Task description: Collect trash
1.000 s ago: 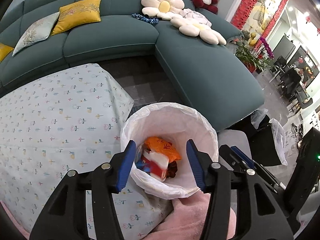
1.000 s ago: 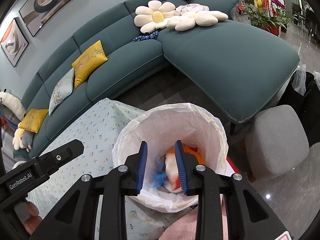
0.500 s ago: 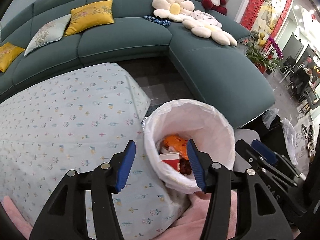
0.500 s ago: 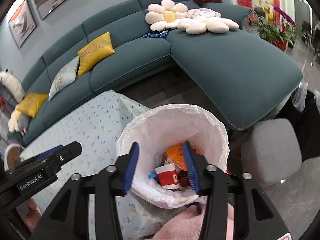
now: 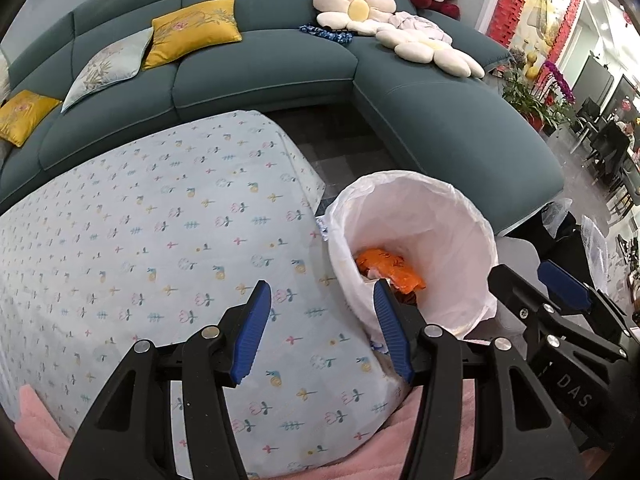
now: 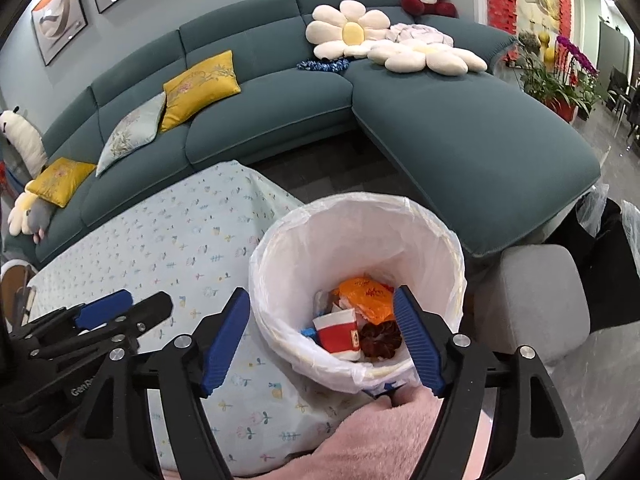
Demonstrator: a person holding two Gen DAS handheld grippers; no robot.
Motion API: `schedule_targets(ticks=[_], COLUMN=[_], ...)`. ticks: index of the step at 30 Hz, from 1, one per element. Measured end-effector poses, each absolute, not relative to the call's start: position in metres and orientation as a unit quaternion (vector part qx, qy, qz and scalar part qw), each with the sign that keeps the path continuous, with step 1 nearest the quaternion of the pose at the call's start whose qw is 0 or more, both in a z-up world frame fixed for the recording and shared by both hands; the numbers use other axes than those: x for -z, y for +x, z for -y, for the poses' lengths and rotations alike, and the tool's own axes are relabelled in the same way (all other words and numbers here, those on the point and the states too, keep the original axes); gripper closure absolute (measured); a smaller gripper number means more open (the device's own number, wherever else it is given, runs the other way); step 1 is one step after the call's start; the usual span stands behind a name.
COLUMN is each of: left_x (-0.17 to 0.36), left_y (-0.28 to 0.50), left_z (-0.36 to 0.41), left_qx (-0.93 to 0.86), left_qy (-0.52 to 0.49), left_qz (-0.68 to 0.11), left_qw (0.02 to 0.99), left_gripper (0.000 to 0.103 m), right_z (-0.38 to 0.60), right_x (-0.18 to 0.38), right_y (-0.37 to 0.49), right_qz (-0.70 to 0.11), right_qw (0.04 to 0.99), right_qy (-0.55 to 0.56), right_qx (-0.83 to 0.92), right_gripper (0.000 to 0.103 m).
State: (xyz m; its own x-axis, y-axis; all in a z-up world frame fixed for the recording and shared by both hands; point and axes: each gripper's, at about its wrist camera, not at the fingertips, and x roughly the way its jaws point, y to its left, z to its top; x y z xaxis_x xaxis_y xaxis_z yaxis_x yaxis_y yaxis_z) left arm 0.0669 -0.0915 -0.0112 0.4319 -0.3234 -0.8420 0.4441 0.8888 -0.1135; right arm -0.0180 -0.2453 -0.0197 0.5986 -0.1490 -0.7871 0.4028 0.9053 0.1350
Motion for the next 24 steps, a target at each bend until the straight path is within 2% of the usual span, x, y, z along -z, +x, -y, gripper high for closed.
schedule_targets(ticks=[2,5,7,10,14,18,20,24], left_x=[0.013,0.015,0.017,0.021,0.022,0.024,0.026,0.030], left_y=[0.066,0.063,0.063,0.065,0.065,0.065,0.064,0.062], left_z=[0.086,0.081,0.078,0.072,0.066,0.063,0.061,0.058], left_qx=[0.223,0.216,0.214,0.209,0.201,0.192,0.186,0.182], left_qy=[0.062,0.071,0.074,0.067,0.062,0.065,0.066,0.068], left_qz=[-0.484,-0.479,-0.480,-0.487,-0.486,-0.486,-0.484,-0.486], left_qw=[0.844,0.848,0.847,0.845,0.848,0.850,0.853,0.852], left_gripper=[0.046,0.043,0.043,0.041,0.032,0.026,0.021,0.018], right_z=[0.243,0.239,0.236,0.232,0.226,0.222,0.221,0.218], right_x=[0.021,0.022,0.023,0.023,0.024,0.023,0.024,0.025], right_y=[-0.018,-0.019,-0.018,-0.017,-0.015,-0.017,-0.018,-0.019], right_qz=[-0.421,-0.420,-0.423,-0.423,-0.431,-0.422,-0.418,-0.418], right_qw=[0.881,0.881,0.881,0.882,0.881,0.886,0.889,0.889], right_qy=[0.147,0.147,0.144,0.138,0.130,0.122,0.116,0.107], right_qx=[0.158,0.159,0.155,0.154,0.145,0.146,0.148,0.152], right_gripper=[0.031,0.028,0.019,0.019,0.017,0.006,0.007,0.007])
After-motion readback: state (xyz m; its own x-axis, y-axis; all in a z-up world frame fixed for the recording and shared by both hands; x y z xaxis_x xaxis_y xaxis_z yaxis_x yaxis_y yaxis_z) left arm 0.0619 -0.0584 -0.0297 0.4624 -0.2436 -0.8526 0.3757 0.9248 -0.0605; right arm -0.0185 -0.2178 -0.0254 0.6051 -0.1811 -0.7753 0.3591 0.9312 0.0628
